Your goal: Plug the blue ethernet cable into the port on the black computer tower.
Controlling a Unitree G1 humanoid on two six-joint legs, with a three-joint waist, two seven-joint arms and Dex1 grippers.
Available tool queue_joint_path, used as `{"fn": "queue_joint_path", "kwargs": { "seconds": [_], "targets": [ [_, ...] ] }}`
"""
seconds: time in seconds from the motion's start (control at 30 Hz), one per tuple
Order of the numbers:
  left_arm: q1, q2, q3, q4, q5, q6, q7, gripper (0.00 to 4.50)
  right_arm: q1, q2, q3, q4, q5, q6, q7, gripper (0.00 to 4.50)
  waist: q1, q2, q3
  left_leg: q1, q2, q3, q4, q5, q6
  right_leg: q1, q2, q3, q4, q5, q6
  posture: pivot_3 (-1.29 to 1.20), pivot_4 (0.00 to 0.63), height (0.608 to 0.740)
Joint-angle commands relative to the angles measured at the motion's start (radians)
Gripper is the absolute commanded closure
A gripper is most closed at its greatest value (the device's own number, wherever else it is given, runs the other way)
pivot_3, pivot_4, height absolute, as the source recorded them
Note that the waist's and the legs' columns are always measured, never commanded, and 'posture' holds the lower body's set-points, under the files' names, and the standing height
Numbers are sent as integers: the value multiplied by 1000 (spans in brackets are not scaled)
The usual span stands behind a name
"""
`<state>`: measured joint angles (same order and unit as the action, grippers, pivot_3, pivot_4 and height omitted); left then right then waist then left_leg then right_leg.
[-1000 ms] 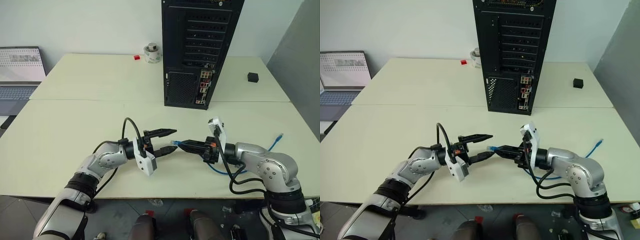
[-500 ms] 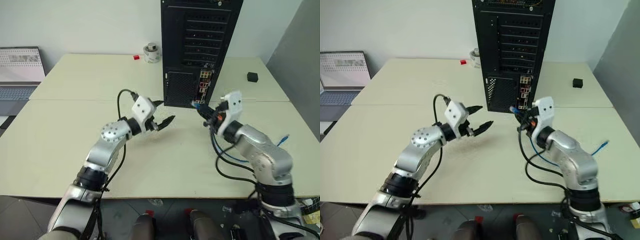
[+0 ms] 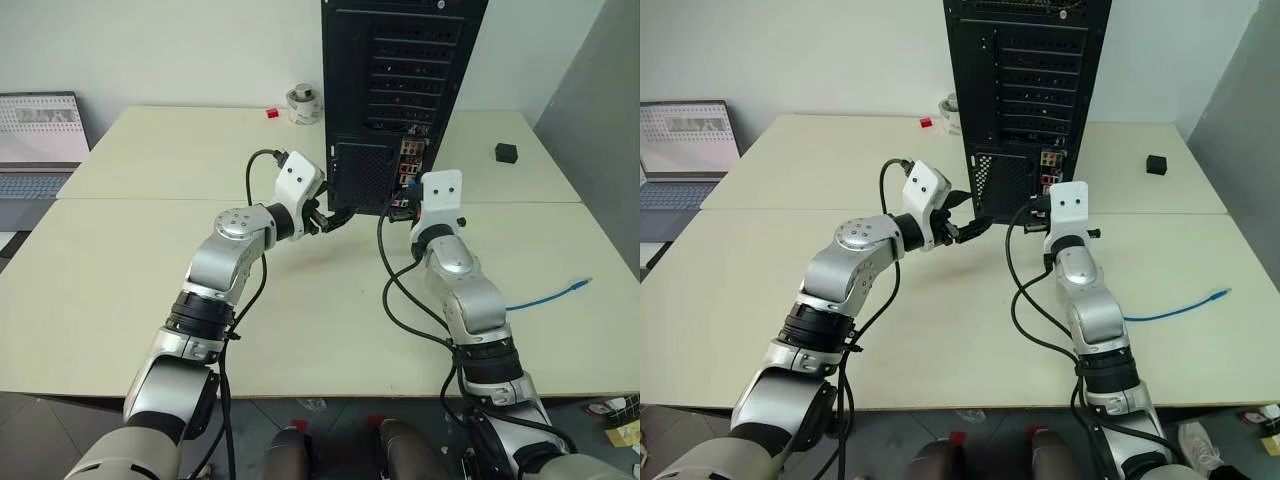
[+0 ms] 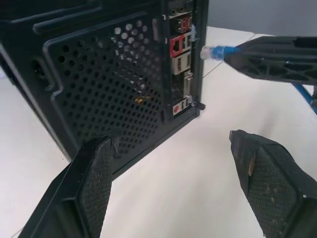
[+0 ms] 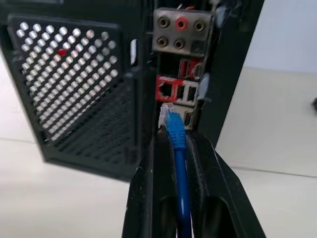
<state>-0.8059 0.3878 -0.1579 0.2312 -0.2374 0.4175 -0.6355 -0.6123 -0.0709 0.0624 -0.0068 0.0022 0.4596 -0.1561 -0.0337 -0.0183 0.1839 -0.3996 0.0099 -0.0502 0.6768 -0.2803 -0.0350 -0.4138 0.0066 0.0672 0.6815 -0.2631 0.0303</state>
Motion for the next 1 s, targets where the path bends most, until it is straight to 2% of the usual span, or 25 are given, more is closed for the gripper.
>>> {"fn": "queue_joint_path", "kwargs": {
  "seconds": [0.03,0.43,1.0],
  "targets": [
    [-24,-12,0,5,32,-65,-15,736,-30,26,-3,3,-32,-52,-27,4497,0,0,0,0,0,0,0,0,0,0,0,0,0,0,0,0,150,740],
    [-46,-3,22,103,66,-214,-117,736,-114,89,-22,140,-54,-114,-50,4498,-1,0,0,0,0,1,0,0,0,-1,0,1,1,0,0,0,150,740],
    [-25,16,58,102,67,-246,-149,736,-184,113,-66,292,-63,-216,-81,4498,-10,0,0,0,0,1,0,0,0,-2,0,1,1,0,0,0,150,740]
  ]
}}
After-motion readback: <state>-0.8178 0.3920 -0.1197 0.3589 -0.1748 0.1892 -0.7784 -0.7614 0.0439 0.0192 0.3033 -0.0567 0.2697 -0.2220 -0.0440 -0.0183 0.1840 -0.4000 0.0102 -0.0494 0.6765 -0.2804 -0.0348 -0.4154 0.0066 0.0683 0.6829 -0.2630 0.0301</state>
